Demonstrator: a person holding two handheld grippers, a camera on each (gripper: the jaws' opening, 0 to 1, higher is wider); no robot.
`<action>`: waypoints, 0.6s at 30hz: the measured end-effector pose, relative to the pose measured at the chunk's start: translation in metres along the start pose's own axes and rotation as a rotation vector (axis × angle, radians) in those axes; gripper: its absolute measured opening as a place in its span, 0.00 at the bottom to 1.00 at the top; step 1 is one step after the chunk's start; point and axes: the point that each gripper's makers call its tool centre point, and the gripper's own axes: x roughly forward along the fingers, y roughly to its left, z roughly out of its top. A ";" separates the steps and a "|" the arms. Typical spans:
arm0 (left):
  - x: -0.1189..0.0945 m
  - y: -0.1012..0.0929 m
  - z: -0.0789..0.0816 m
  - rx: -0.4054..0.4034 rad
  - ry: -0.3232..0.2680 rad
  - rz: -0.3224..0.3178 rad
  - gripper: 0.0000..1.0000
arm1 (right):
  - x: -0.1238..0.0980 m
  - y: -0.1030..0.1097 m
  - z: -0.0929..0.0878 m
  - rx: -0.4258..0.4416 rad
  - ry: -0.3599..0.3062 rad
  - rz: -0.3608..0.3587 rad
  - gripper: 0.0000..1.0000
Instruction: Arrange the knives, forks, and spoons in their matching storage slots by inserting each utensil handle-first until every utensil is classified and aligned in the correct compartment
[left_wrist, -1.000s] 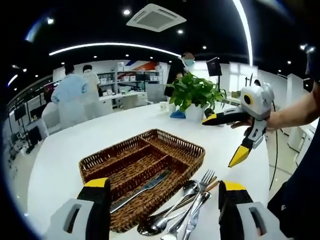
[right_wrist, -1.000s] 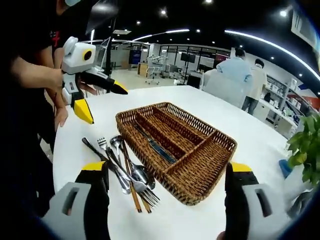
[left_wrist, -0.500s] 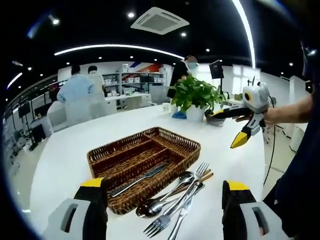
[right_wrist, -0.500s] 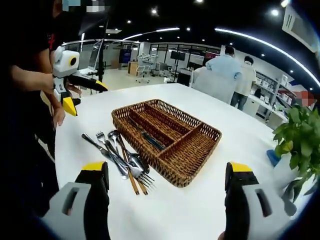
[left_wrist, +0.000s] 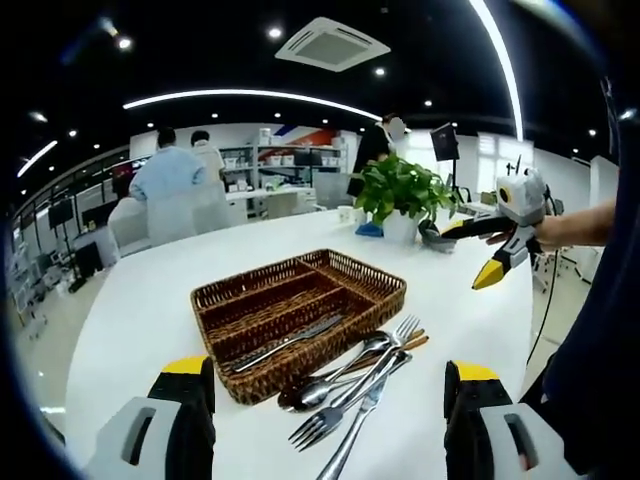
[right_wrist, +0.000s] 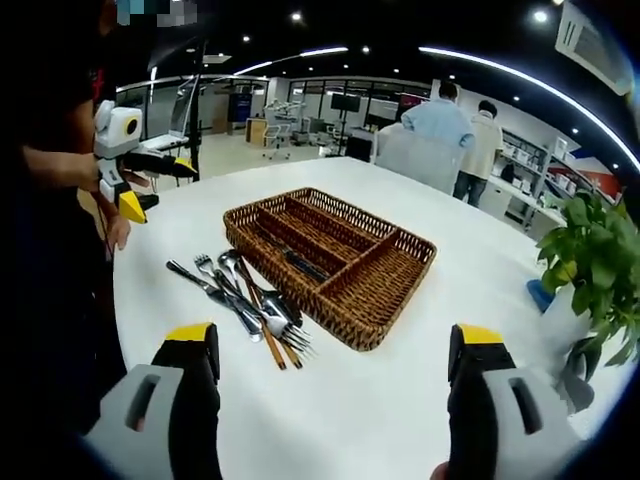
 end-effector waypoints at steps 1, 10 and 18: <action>0.000 0.000 0.000 0.001 -0.001 0.001 1.00 | 0.001 0.000 -0.002 0.007 0.004 0.001 0.95; 0.002 -0.001 0.001 0.005 -0.005 0.004 1.00 | 0.008 0.000 -0.010 0.027 0.019 0.023 0.88; 0.003 -0.001 0.001 0.009 -0.006 -0.001 1.00 | 0.014 0.003 -0.012 0.029 0.030 0.051 0.78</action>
